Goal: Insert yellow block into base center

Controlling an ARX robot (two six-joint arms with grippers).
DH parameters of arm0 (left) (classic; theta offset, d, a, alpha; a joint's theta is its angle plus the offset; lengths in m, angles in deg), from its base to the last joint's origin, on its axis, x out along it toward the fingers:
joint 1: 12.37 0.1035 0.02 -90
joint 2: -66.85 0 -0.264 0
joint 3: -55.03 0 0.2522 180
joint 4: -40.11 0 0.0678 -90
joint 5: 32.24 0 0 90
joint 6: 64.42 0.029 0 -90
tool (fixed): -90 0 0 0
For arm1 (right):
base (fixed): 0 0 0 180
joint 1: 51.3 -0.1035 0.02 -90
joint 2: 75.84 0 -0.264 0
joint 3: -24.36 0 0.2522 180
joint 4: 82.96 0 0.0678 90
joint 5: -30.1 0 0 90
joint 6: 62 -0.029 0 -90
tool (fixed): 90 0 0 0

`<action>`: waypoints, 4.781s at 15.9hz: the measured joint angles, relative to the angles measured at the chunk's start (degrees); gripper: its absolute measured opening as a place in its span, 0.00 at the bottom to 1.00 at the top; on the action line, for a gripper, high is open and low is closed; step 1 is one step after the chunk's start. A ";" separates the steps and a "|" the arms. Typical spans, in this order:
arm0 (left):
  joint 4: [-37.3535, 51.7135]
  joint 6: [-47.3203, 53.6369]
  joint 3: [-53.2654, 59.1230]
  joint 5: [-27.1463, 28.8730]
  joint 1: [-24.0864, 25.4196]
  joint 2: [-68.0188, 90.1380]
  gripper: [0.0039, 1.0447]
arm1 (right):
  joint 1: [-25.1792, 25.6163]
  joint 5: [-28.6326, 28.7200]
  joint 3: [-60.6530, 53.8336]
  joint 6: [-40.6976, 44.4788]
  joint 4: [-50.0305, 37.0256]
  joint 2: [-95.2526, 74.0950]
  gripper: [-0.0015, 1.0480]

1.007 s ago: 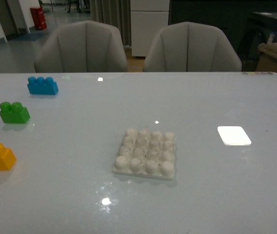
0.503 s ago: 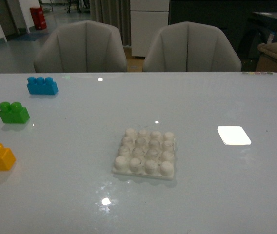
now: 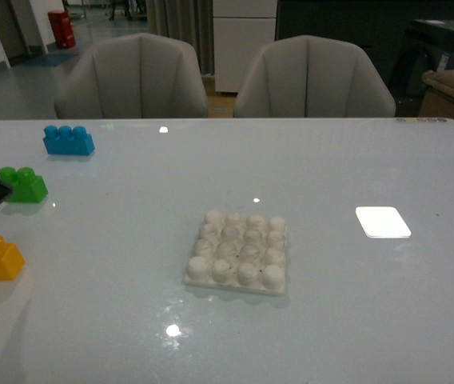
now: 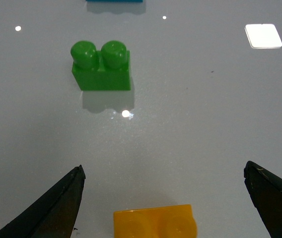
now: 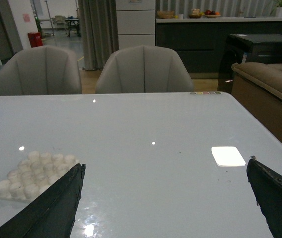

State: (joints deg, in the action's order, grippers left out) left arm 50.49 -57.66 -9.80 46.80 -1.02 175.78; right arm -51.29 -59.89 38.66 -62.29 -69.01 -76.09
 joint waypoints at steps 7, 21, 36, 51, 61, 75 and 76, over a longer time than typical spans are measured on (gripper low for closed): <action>-6.27 0.92 -6.67 -2.69 6.75 7.15 0.94 | 0.00 0.00 0.02 0.00 0.00 0.00 0.94; -2.95 3.32 -6.01 -4.50 5.29 11.52 0.94 | 0.00 0.00 0.02 0.00 0.00 0.00 0.94; -5.29 8.74 2.38 -15.08 6.97 2.49 0.94 | 0.00 0.00 0.02 0.00 0.00 0.00 0.94; 3.63 6.47 1.57 -10.23 4.28 12.46 0.65 | 0.00 0.00 0.02 0.00 0.00 0.00 0.94; 3.85 -4.04 9.97 -0.59 -21.88 -5.14 0.62 | 0.00 0.00 0.02 0.00 0.00 0.00 0.94; -3.37 -19.37 -16.37 17.66 -42.77 17.68 0.62 | 0.00 0.00 0.02 0.00 0.00 0.00 0.94; -3.48 -19.87 -16.37 17.90 -42.99 17.68 0.62 | 0.00 0.00 0.02 0.00 0.00 0.00 0.94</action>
State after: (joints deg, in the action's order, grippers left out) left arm 47.02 -77.52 -26.17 64.70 -44.01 193.46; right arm -51.29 -59.89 38.68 -62.29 -69.01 -76.09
